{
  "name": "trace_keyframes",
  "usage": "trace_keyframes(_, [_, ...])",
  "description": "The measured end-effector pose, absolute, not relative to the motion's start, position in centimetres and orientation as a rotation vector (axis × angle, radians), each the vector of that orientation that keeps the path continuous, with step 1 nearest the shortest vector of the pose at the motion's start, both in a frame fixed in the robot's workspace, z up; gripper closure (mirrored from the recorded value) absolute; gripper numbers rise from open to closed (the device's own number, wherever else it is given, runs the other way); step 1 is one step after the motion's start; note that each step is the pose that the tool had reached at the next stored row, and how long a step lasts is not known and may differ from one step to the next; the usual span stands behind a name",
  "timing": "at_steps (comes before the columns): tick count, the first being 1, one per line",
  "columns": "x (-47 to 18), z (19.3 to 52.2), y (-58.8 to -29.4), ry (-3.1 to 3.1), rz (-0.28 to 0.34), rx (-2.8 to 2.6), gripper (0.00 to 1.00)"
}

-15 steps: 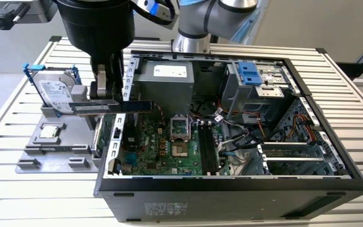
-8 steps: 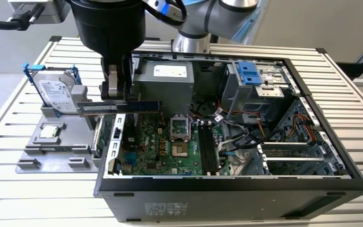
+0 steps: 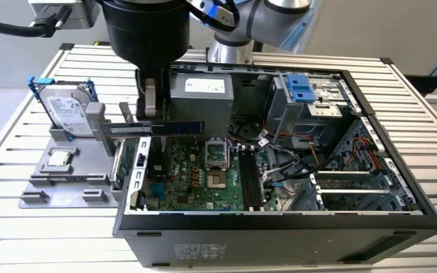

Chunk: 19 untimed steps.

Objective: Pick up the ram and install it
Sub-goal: 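Pick up the ram and move it above insertion slot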

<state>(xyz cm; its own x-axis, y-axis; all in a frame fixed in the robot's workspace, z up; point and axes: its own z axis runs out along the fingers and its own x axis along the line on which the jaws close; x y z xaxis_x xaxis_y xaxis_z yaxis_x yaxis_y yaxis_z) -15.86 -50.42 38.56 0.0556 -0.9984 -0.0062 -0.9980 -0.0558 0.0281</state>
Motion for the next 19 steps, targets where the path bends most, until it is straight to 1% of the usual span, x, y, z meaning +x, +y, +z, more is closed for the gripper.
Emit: trace_keyframes(19, [-12.7,38.6,-50.4,-2.157,-0.039,2.26,1.0])
